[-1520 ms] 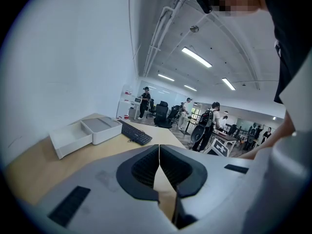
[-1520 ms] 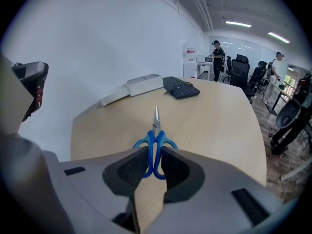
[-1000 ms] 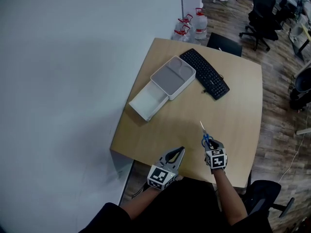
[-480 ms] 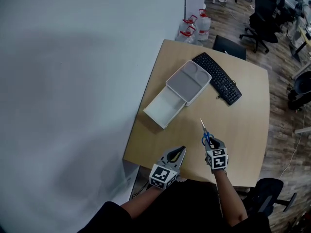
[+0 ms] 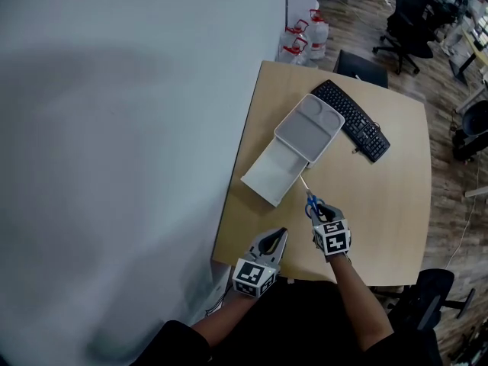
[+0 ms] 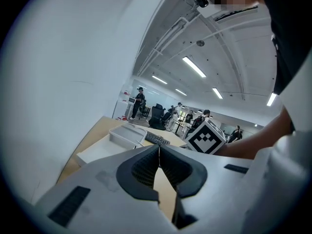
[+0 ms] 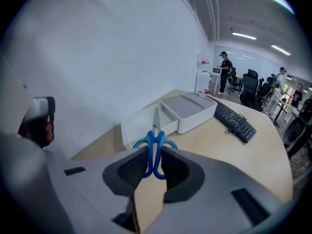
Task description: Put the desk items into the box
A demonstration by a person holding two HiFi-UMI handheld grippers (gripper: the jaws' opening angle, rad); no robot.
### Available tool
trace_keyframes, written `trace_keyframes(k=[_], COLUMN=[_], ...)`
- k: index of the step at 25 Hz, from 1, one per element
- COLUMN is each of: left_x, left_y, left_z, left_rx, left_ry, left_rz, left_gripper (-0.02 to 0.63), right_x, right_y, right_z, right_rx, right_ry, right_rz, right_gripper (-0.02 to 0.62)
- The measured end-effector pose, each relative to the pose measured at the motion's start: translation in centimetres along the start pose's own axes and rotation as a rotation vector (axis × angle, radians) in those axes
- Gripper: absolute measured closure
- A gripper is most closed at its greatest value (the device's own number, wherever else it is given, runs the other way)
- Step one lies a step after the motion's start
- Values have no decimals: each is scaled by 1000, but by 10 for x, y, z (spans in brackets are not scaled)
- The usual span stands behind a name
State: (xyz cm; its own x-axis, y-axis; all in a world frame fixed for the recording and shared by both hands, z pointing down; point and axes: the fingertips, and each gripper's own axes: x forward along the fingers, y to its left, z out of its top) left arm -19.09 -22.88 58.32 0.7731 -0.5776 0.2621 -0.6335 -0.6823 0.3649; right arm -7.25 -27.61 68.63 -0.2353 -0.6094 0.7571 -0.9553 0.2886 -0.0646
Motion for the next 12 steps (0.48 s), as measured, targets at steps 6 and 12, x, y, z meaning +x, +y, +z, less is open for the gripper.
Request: trace_keyframes(k=[6, 12], left_x=[-14, -21], left_y=[19, 37], left_z=[-5, -4], left_rx=[-23, -39], left_ry=[21, 14], left_rz=[2, 2], left_gripper=[591, 591], right_x=[38, 73], right_y=[21, 34], right_z=[27, 46], right_rx=[15, 26], right_ry=[11, 32], right_rz=[21, 23], right_gripper=[454, 454])
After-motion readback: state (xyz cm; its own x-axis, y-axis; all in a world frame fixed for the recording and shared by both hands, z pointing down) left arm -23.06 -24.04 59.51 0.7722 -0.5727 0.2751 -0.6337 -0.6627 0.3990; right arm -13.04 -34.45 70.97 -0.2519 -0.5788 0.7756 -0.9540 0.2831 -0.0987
